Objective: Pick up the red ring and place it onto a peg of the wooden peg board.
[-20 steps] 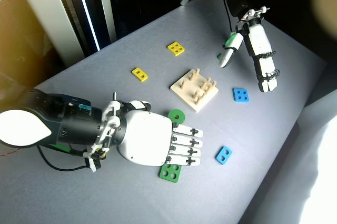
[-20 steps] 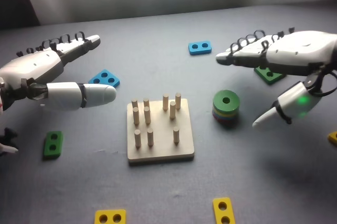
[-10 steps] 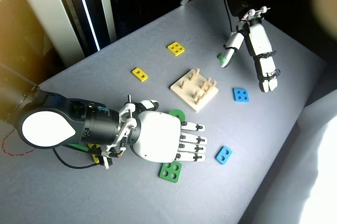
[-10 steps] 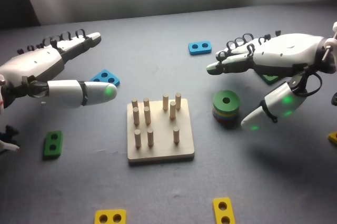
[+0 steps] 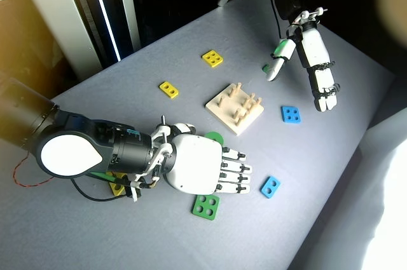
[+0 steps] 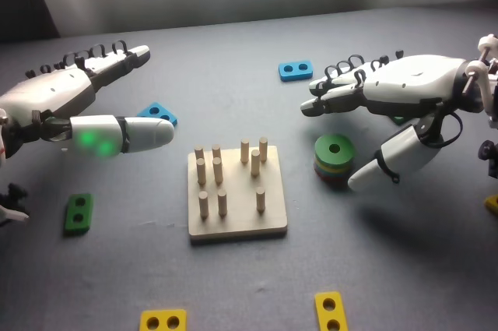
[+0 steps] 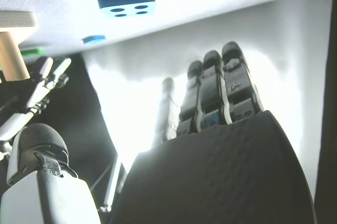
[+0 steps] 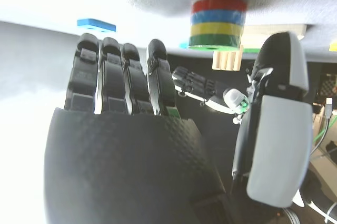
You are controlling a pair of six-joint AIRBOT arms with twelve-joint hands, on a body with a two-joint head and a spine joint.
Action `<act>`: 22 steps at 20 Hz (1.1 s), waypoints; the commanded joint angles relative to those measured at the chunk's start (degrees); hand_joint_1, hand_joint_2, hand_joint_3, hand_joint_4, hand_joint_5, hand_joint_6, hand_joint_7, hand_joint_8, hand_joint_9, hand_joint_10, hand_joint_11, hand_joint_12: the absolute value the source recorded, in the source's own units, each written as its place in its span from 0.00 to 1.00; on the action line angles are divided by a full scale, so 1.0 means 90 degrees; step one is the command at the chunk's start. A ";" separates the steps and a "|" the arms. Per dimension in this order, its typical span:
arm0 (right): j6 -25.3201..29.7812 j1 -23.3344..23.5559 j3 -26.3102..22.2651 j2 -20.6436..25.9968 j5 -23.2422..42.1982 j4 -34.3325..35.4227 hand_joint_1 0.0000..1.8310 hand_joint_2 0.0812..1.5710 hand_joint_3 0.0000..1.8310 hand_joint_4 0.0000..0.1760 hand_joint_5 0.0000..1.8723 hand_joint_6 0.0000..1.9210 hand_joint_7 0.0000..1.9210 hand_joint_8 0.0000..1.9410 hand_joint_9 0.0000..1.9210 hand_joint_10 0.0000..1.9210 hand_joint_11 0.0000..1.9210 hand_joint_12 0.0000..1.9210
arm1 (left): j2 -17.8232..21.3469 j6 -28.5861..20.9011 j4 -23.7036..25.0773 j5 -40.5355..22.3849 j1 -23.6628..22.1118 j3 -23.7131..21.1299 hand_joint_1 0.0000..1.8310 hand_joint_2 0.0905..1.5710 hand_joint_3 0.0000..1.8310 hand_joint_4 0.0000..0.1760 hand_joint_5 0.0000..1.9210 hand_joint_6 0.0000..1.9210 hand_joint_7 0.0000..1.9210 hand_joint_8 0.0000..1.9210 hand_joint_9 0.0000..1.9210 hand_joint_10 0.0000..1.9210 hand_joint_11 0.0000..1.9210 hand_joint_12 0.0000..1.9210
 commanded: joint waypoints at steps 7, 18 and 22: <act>0.0079 0.0062 0.0022 -0.0073 0.0472 0.0175 0.46 0.59 0.01 0.00 0.24 0.03 0.04 0.00 0.00 0.00 0.00 0.00 | -0.0007 -0.0025 0.0020 -0.0722 -0.0126 0.0042 0.13 0.54 0.00 1.00 0.00 0.00 0.00 0.00 0.00 0.00 0.00 0.00; 0.0094 0.0062 0.0031 -0.0164 0.0496 0.0176 0.49 0.61 0.00 0.00 0.30 0.04 0.09 0.01 0.00 0.00 0.00 0.00 | -0.0017 -0.0025 0.0034 -0.0722 -0.0147 0.0045 0.14 0.54 0.00 1.00 0.00 0.00 0.00 0.00 0.00 0.00 0.00 0.00; 0.0137 0.0068 0.0082 -0.0237 0.0533 0.0176 0.50 0.63 0.01 0.00 0.33 0.04 0.10 0.01 0.00 0.00 0.00 0.00 | -0.0020 -0.0025 0.0036 -0.0722 -0.0148 0.0045 0.14 0.54 0.00 1.00 0.00 0.00 0.00 0.00 0.00 0.00 0.00 0.00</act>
